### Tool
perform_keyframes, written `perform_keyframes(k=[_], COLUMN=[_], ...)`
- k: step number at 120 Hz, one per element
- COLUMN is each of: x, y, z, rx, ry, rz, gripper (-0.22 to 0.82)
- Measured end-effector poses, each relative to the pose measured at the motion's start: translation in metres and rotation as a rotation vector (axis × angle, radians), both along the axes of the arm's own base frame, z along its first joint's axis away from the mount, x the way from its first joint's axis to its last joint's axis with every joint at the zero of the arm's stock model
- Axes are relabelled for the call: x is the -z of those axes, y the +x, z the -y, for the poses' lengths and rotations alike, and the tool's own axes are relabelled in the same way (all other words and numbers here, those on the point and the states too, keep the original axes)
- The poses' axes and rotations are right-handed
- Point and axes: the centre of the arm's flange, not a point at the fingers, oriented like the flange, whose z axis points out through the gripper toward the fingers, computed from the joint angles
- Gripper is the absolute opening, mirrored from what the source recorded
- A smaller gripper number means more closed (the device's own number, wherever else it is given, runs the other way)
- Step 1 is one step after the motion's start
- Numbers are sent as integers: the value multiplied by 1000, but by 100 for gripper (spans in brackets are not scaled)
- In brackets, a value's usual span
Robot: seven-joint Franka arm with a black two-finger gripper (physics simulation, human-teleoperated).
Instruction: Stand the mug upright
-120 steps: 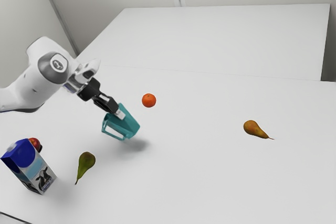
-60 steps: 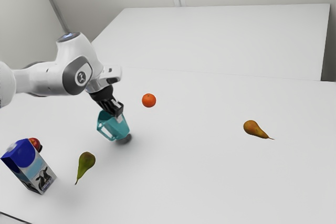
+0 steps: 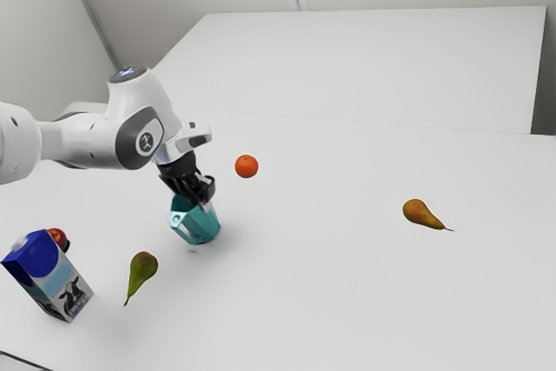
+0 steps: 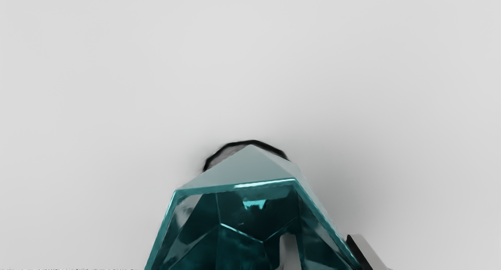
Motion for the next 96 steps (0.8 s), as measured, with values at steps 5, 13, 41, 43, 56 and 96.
perform_keyframes(k=[5, 13, 41, 43, 56, 96], x=[0, -2, -35, -40, -88, -234], y=[0, 0, 0, 1, 14, 60], z=[0, 0, 15, 18, 28, 18], rx=[-9, -22, -25, -21, -14, -26], ry=[-2, -3, -5, -5, -14, -17], rz=[0, 3, 58, 65, 105, 144], gripper=[13, 26, 49, 50, 54, 59])
